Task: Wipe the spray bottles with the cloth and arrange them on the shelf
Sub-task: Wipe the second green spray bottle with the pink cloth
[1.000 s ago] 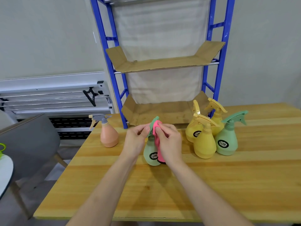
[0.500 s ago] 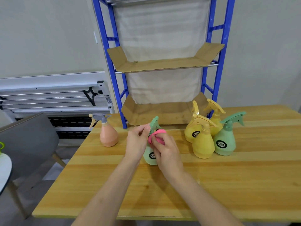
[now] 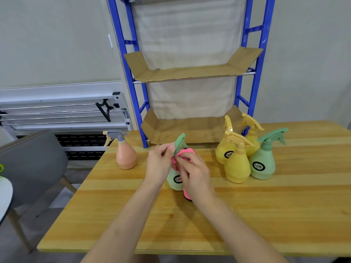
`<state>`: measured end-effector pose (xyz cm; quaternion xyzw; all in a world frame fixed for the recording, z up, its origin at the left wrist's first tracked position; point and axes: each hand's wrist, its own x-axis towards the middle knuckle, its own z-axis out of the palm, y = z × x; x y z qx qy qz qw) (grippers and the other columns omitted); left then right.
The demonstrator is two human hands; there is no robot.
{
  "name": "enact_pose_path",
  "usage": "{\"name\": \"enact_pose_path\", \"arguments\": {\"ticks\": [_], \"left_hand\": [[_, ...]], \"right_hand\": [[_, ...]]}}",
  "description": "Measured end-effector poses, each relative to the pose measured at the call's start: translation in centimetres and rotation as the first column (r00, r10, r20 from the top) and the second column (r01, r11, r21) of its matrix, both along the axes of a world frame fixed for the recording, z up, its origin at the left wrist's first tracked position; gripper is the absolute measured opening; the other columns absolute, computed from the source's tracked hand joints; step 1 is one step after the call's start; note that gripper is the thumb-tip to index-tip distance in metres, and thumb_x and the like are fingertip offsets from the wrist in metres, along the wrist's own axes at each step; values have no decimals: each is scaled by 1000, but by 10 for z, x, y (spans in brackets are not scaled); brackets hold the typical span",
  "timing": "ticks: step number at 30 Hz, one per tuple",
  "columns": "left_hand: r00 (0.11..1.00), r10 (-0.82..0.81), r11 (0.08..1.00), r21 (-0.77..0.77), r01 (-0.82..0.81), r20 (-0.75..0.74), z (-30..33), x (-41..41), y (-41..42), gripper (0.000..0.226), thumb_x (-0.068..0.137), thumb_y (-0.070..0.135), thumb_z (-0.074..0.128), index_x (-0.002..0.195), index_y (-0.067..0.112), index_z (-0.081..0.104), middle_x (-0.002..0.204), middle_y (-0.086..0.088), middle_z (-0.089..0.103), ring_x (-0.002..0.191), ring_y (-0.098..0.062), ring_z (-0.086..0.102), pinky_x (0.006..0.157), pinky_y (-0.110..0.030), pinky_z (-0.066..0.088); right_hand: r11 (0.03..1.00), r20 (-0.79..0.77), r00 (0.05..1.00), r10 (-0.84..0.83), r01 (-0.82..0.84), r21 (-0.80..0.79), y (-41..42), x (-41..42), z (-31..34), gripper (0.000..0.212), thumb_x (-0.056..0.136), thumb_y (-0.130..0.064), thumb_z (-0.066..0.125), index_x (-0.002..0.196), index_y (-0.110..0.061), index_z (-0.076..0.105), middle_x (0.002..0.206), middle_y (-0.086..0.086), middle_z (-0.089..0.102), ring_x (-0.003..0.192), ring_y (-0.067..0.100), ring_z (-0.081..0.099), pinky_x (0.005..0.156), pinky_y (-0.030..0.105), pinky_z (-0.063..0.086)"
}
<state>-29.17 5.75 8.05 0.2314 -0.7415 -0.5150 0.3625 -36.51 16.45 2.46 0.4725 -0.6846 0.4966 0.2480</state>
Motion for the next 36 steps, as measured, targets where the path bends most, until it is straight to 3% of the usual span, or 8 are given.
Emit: {"name": "enact_pose_path", "arguments": {"ticks": [8,14,17,19,22,26,31,36], "left_hand": [[1000,-11,1000,13,11,14,-1,-2,-5,24,104,25,56,116,24,77,106,9,77,107,-12,69,100,-45,54],[996,-53,994,-93,59,66,3,0,-12,27,105,28,56,123,24,75,110,12,75,110,-6,65,101,-35,51],[982,-52,967,-237,95,180,11,3,-19,28,103,30,58,128,29,72,94,9,66,92,-1,59,84,-20,45],[970,-26,943,-316,104,242,14,2,-25,28,103,32,59,128,34,72,92,4,64,89,-7,59,82,-26,46],[958,15,913,-395,103,286,15,0,-29,26,103,35,58,125,39,72,105,9,69,102,-13,62,92,-42,51],[955,68,890,-451,73,289,16,0,-28,26,104,35,56,125,37,71,110,12,71,106,-16,64,92,-46,53],[956,74,890,-451,65,285,15,-2,-29,24,105,29,55,119,33,74,109,10,74,105,-17,67,91,-47,54],[954,76,887,-456,69,291,18,-5,-28,23,105,25,56,117,27,76,105,3,75,103,-22,68,90,-47,53]], "right_hand": [[993,233,972,42,-16,-113,-2,1,3,21,95,-2,72,111,-10,81,118,-3,74,109,4,67,99,21,53],[998,422,905,42,-62,32,-7,-12,7,19,98,-7,66,99,-14,83,108,-4,74,101,10,69,91,26,52],[972,529,846,74,-179,151,1,-22,15,20,101,-11,63,99,-16,83,107,-3,72,101,10,66,89,24,47],[970,610,788,81,-205,135,10,-27,17,20,101,-16,64,104,-23,83,108,-8,73,103,5,64,91,24,46],[998,694,717,68,-47,-49,25,-28,17,22,101,-23,64,113,-29,81,107,-16,77,102,1,67,92,30,53],[992,651,759,0,82,-96,32,-35,21,25,103,-26,62,123,-26,77,115,-14,74,109,0,65,98,27,51],[999,520,853,48,-37,-31,15,-42,26,29,104,-23,62,130,-19,74,127,-6,68,119,2,59,104,17,45],[973,388,921,41,-126,196,-3,-55,25,16,105,-21,59,98,-16,72,106,-5,66,102,18,54,96,43,44]]}}
